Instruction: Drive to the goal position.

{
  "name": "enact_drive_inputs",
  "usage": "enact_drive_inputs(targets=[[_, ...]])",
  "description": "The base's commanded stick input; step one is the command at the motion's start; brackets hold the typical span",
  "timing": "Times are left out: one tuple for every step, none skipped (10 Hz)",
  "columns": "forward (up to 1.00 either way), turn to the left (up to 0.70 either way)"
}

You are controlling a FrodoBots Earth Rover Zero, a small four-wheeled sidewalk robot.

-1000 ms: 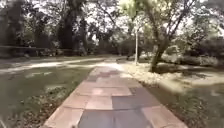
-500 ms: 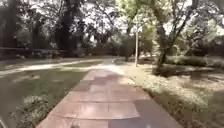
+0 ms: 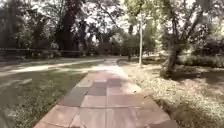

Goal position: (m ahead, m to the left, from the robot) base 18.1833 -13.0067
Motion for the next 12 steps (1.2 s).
enact_drive_inputs(targets=[[1.00, 0.00], [1.00, 0.00], [1.00, 0.00], [1.00, 0.00], [1.00, 0.00], [1.00, -0.04], [1.00, -0.29], [1.00, -0.40], [1.00, -0.40], [1.00, -0.16], [1.00, -0.03], [1.00, 0.00]])
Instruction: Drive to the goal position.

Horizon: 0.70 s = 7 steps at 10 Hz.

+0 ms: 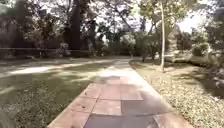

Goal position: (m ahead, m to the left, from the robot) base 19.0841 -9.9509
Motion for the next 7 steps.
enact_drive_inputs(targets=[[1.00, 0.00], [1.00, 0.00], [1.00, 0.00], [1.00, 0.00], [1.00, 0.00], [1.00, 0.00], [1.00, 0.00]])
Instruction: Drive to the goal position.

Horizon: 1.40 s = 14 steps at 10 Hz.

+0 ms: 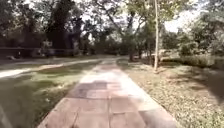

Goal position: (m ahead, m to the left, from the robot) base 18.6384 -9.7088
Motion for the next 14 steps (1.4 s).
enact_drive_inputs(targets=[[1.00, 0.00], [1.00, 0.00], [1.00, 0.29], [1.00, 0.21], [1.00, 0.06], [1.00, 0.00], [1.00, 0.00], [1.00, 0.00], [0.28, 0.00], [0.00, 0.00], [0.00, 0.00], [0.00, 0.00], [0.00, 0.00], [0.46, 0.00]])
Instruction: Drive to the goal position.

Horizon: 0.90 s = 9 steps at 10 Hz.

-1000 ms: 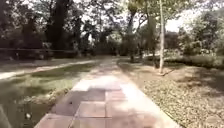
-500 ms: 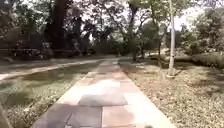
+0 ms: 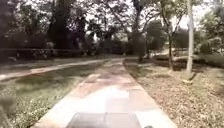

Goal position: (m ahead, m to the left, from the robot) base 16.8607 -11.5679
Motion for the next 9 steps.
enact_drive_inputs(targets=[[1.00, 0.00], [1.00, 0.00], [1.00, 0.00], [1.00, 0.00], [1.00, 0.00], [1.00, 0.00], [1.00, 0.00], [1.00, 0.00], [1.00, 0.00]])
